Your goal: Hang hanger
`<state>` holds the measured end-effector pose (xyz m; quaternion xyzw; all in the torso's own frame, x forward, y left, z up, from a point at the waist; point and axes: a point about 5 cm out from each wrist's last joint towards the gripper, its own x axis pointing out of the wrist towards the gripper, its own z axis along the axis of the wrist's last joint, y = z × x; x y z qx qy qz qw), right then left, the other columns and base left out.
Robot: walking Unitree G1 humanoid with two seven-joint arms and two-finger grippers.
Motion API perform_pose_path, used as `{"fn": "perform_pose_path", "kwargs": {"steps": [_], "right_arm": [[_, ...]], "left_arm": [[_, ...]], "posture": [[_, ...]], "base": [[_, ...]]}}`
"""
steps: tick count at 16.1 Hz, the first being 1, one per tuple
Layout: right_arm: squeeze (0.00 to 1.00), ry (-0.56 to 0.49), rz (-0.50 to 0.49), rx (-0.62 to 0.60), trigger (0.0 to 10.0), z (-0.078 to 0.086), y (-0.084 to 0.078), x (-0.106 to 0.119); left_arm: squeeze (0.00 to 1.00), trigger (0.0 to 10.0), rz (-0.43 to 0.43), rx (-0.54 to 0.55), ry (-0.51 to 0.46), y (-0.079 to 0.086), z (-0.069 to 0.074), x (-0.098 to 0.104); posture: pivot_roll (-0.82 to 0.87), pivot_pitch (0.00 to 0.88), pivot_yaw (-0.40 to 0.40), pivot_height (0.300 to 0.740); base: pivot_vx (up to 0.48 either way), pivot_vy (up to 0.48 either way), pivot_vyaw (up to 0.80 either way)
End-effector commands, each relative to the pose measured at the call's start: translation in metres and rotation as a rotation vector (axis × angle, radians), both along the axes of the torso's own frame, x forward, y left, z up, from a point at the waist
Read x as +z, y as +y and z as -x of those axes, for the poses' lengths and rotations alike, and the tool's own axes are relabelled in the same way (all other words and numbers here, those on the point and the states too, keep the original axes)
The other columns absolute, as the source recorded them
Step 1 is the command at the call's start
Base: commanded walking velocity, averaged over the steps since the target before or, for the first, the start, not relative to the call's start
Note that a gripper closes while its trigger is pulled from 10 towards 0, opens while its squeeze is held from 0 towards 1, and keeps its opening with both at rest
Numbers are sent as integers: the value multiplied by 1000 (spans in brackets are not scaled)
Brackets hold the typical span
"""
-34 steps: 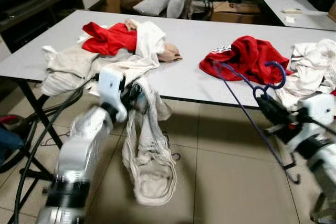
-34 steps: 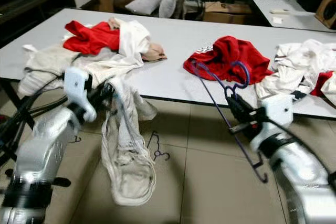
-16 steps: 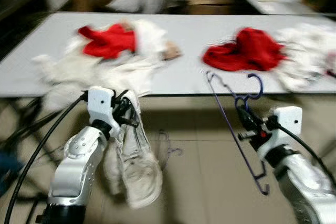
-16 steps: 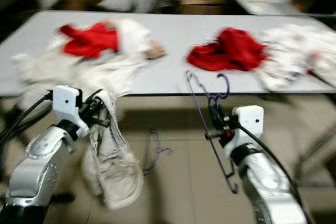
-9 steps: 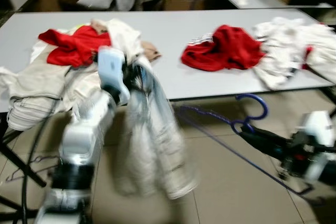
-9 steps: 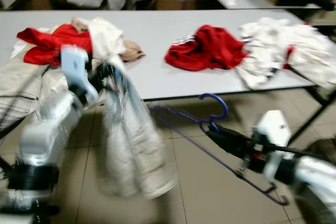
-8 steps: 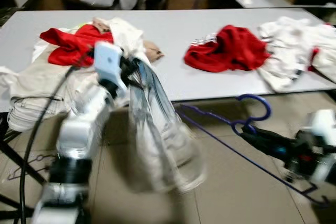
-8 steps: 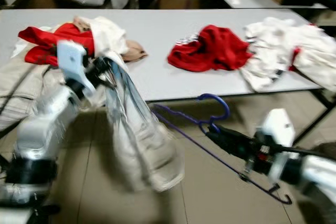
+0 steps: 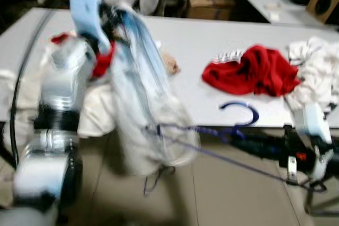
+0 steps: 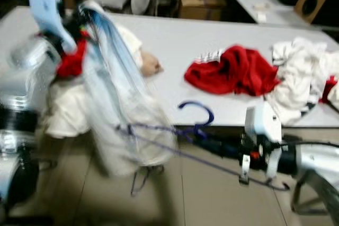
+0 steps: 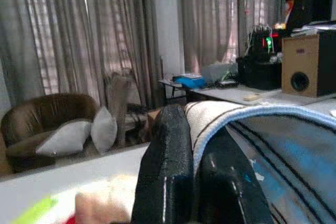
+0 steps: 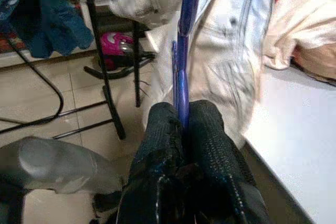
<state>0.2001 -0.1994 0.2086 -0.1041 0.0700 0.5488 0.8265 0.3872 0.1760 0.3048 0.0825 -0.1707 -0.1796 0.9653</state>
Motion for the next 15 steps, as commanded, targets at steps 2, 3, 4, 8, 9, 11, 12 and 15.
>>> {"fn": "perform_pose_path", "kwargs": {"steps": [2, 3, 4, 8, 9, 11, 12, 15], "right_arm": [[0, -95, 24, -69, 10000, -22, 2, 0], [0, -160, 19, -132, 10000, -32, 3, 4], [0, -214, -31, -213, 10000, -40, 3, 11], [0, -277, -155, -367, 10000, -45, 10, 10], [0, -277, -168, -388, 10000, -45, 15, 5], [0, -258, -175, -393, 10000, -41, 24, -3], [0, -225, -171, -379, 10000, -34, 34, -13], [0, -194, -177, -373, 10000, -27, 40, -18]], "left_arm": [[0, 10000, -72, 82, -265, -6, -8, 93], [0, 10000, -63, 198, -378, 3, 0, 136], [0, 10000, -18, 236, -507, 7, 15, 174], [0, 10000, -106, 291, -445, 15, 0, 142], [0, 10000, -184, 314, -334, 16, -15, 101], [0, 10000, -276, 314, -86, 17, -31, 19], [0, 10000, -386, 269, 173, 17, -28, -70], [0, 10000, -502, 282, 404, 34, -14, -131]], "posture": [[-52, 0, -74, 740], [-61, 0, -58, 740], [-67, 0, -44, 740], [-73, 0, -29, 740], [-74, 0, -30, 740], [-75, 0, -28, 740], [-78, 0, -28, 740], [-88, 0, -21, 740]], "base": [[480, 0, 0], [480, 0, 0], [394, 0, 0], [372, 0, 0], [337, 0, 0], [309, 0, 0], [0, 0, 0], [0, 0, 0]]}}
